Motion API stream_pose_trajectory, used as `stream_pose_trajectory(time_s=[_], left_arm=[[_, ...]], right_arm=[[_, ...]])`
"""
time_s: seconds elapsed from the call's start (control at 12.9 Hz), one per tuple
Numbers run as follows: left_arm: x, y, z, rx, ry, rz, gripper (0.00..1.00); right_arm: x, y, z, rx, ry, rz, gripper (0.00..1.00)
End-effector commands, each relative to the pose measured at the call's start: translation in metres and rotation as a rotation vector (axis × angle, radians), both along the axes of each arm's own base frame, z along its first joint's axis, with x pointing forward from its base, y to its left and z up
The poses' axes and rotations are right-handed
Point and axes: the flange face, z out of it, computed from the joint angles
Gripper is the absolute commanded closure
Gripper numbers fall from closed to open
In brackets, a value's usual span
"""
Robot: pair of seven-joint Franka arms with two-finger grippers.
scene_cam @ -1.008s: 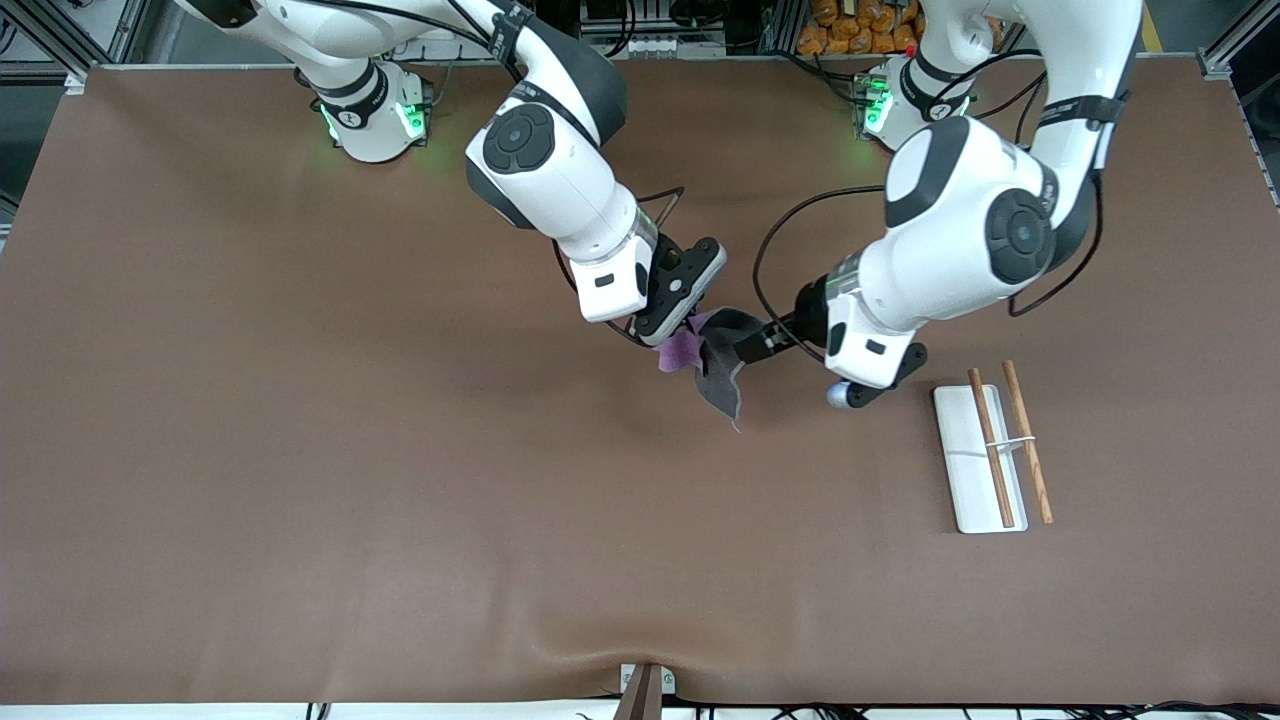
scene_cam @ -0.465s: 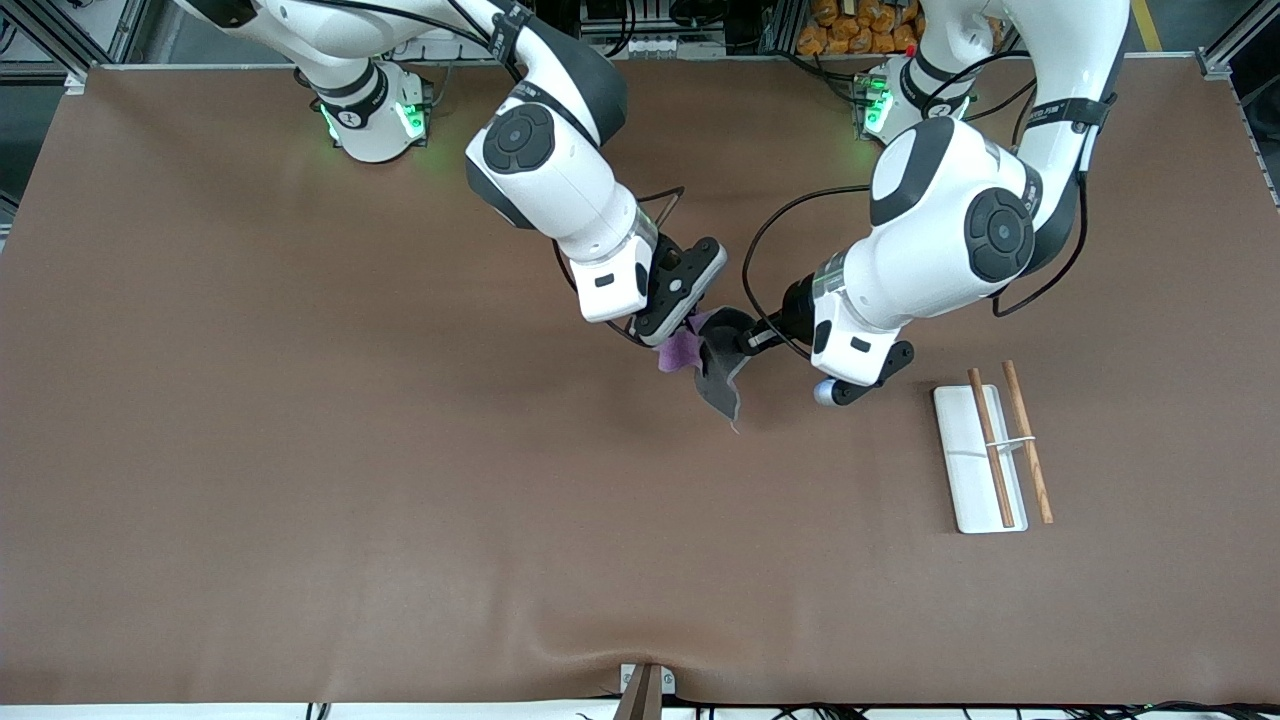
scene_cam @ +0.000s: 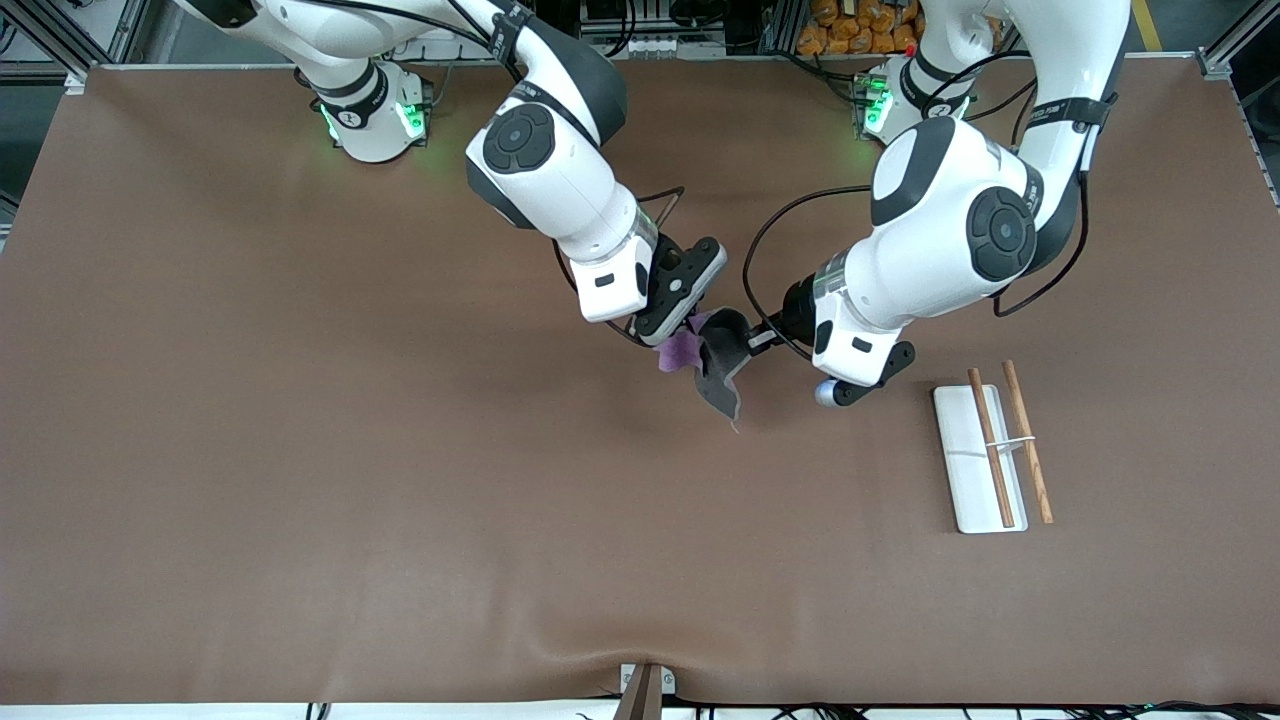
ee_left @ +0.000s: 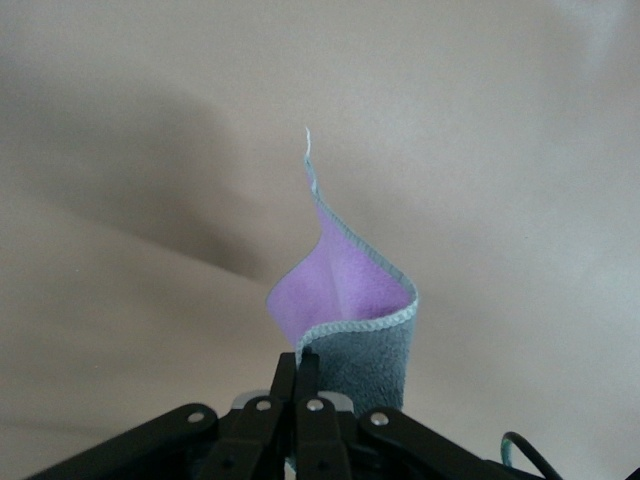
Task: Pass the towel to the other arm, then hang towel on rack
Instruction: 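Pull the towel with the left gripper while the right gripper releases, then carry the towel with the left gripper over the dowel rack while the right gripper retracts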
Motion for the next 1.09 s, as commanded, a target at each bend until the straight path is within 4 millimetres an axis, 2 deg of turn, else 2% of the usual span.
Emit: stream_pose_trajectory(time_s=[0.0,0.16,0.23,0.31,0.47,0.7,1.01], left_arm=[[0.006,0.021,0.027,-0.012,-0.041,0.021,1.00],[0.012,0.048,0.048,-0.021,-0.075,0.035,1.00],[0.014,0.061,0.054,-0.021,-0.084,0.030,1.00],[0.016,0.078,0.061,-0.019,-0.090,0.010,1.00],[0.022,0.114,0.067,-0.020,-0.113,-0.067,1.00],[0.026,0.152,0.075,-0.020,-0.126,-0.123,1.00],[0.026,0.171,0.070,0.062,-0.140,-0.235,1.00]], right_arm=[[0.001,0.003,0.007,0.000,-0.018,-0.007,1.00],[0.001,0.003,0.008,0.000,-0.017,-0.007,0.97],[0.001,0.003,0.008,0.000,-0.017,-0.007,0.47],[0.002,0.002,0.007,-0.002,-0.018,-0.008,0.00],[0.006,-0.003,0.005,-0.008,-0.011,-0.016,0.00],[0.026,-0.030,0.009,-0.016,-0.011,-0.059,0.00],[0.056,-0.082,0.017,-0.068,0.030,-0.120,0.00]])
